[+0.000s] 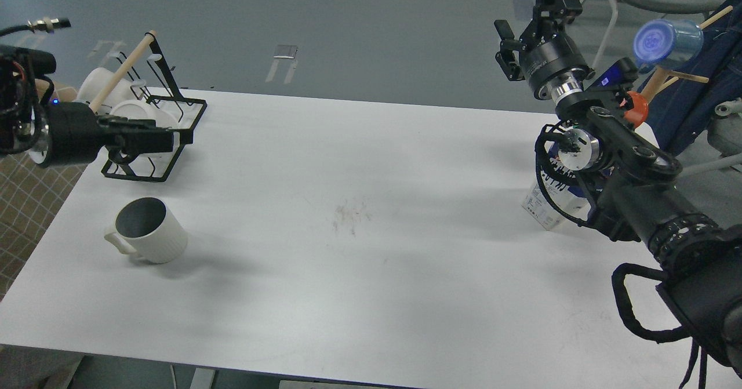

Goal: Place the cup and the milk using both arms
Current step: 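Reach the left gripper down to the tipped white mug and grasp it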

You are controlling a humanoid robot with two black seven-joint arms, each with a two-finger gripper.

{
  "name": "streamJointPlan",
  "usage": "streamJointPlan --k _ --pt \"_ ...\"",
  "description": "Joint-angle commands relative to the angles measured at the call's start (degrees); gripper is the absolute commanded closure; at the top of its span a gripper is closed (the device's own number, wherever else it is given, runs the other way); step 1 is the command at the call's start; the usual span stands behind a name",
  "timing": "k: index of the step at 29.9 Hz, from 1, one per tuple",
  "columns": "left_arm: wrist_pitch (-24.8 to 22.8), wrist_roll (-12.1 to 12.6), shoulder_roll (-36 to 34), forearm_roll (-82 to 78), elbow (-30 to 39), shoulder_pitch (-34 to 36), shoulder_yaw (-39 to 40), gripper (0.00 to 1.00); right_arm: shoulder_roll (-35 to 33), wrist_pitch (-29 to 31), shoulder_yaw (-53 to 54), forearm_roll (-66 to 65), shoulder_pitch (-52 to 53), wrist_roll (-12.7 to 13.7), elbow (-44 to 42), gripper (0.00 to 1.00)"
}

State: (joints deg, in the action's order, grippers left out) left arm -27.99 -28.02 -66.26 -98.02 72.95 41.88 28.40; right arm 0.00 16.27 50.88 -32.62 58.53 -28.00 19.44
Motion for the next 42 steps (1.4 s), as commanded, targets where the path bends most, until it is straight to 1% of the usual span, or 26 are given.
streamJointPlan --k 1,10,20,23,24,25,26,27,28,30,31,32,35,42 --pt "0.0 0.0 -0.6 -6.6 -1.0 -2.1 -1.9 0.01 0.0 0.0 0.0 0.0 -0.1 0.0 0.1 0.0" --pt "4.3 0.0 0.4 -8.5 -6.4 -2.5 -8.1 0.01 0.0 0.0 0.1 0.0 -0.8 0.0 0.6 0.0" --pt "5.1 0.0 3.4 -8.5 -10.5 -2.5 -9.3 0.02 0.0 0.0 0.2 0.0 -0.8 0.0 0.7 0.0" --pt "5.1 0.0 3.8 -8.6 -11.1 -2.6 -9.4 0.06 0.0 0.0 0.1 0.0 -0.9 0.0 0.8 0.0" --pt "5.1 0.0 3.8 -8.5 -11.0 -2.6 -9.4 0.1 0.0 0.0 0.1 0.0 -0.9 0.0 0.9 0.0" --pt "5.1 0.0 3.8 -8.6 -11.0 -2.7 -9.4 0.18 0.0 0.0 0.1 0.0 -1.1 0.0 0.9 0.0" --pt "5.1 0.0 3.8 -8.6 -11.0 -2.7 -9.4 0.18 0.0 0.0 0.1 0.0 -1.1 0.0 0.9 0.0" --pt "5.1 0.0 3.8 -8.6 -11.0 -2.9 -9.4 0.27 0.0 0.0 0.1 0.0 -1.1 0.0 0.9 0.0" --pt "5.1 0.0 3.8 -8.6 -11.0 -2.9 -9.6 0.33 0.0 0.0 0.1 0.0 -1.2 0.0 0.9 0.0" --pt "5.2 0.0 3.7 -8.5 -11.0 -2.8 -10.6 0.56 0.0 0.0 0.1 0.0 -1.2 0.0 0.9 0.0" --pt "5.2 0.0 3.6 -8.5 -11.0 -2.8 -10.8 0.61 0.0 0.0 0.1 0.0 -1.2 0.0 0.9 0.0" --pt "5.2 0.0 3.7 -8.5 -11.0 -2.9 -10.9 0.77 0.0 0.0 0.1 0.0 -1.2 0.0 0.9 0.0" --pt "5.2 0.0 3.7 -8.5 -11.0 -2.9 -11.0 1.0 0.0 0.0 0.0 0.0 -1.3 0.0 0.9 0.0" --pt "5.9 0.0 3.7 -8.6 -10.6 -2.6 -10.9 1.0 0.0 -0.1 0.0 0.0 -1.6 0.0 0.9 0.0"
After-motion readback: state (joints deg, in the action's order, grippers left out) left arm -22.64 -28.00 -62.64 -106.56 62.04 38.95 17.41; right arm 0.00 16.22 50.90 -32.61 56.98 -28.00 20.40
